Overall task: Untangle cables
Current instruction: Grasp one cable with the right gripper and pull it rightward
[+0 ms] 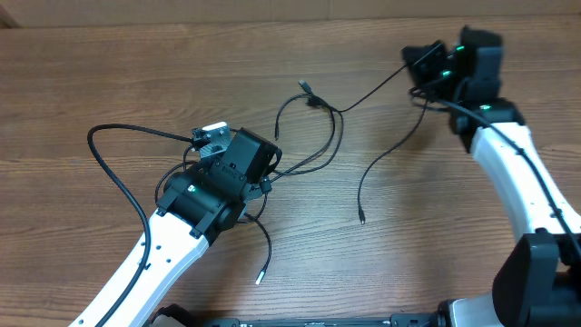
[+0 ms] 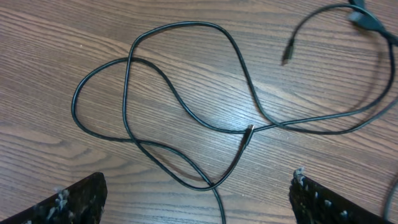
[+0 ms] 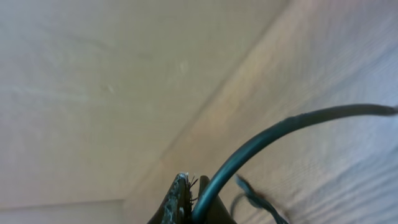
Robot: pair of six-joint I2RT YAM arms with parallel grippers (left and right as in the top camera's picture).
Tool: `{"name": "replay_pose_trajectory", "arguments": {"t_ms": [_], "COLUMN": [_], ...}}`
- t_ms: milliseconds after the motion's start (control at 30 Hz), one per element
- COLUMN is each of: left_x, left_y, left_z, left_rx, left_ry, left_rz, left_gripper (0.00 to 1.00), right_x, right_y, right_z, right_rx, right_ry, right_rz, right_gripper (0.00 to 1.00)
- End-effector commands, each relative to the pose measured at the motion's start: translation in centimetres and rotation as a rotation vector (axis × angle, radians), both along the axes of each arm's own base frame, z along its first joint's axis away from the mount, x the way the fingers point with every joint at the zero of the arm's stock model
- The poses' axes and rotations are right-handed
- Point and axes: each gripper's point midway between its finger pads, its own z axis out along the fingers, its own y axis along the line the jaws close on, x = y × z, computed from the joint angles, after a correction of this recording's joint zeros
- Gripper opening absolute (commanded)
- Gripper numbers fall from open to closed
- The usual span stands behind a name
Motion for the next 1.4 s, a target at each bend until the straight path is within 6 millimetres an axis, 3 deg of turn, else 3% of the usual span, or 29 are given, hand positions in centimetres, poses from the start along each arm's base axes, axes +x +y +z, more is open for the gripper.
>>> {"name": "replay_pose_trajectory", "arguments": {"t_ms": [0,300,467,500,800,1033,1267,1367], "left_x": [-0.2,0.0,0.1,0.0,-0.3,-0.6,-0.9,-0.9], "left_y": [-0.2,-0.4,-0.5,-0.6,-1.4,-2.1,-2.5,-2.7], "left_z": [0.1,0.1,0.1,0.1,-0.2,-0.4,-0.6,-0.6], "left_rx": [-0.001,-0.009,-0.015,-0.020,-0.061,-0.095,-0.119,-0.125], "left_ry": [-0.004,-0.004,-0.009,-0.007,0.021,0.042,0.058,0.062], "left_rz": [-0.022,-0.025,-0.026,-0.028,-0.051,-0.069,-0.082,-0.085], "left_gripper": [0.94,0.94,0.94,0.94,0.94,0.94,0.94,0.94], "right_x": [0.0,-2.1,-4.4,-5.5,-10.2,-15.3,-20.1,-21.4], "right_y": [-3.4,-13.6,-18.9,-21.6,-31.9,-39.5,-45.7,-47.5], "right_z": [6.8,15.1,17.9,18.3,18.4,18.0,14.8,13.6], "right_rx": [-0.003,0.009,-0.016,-0.033,-0.208,-0.406,-0.443,-0.431], "right_ry": [-0.162,-0.338,-0.397,-0.405,-0.410,-0.361,-0.249,-0.219], "right_rz": [0.027,-0.035,-0.096,-0.156,-0.399,-0.612,-0.771,-0.811], "right_gripper": [0.04,0.04,0.04,0.04,0.04,0.04,0.04,0.04]}}
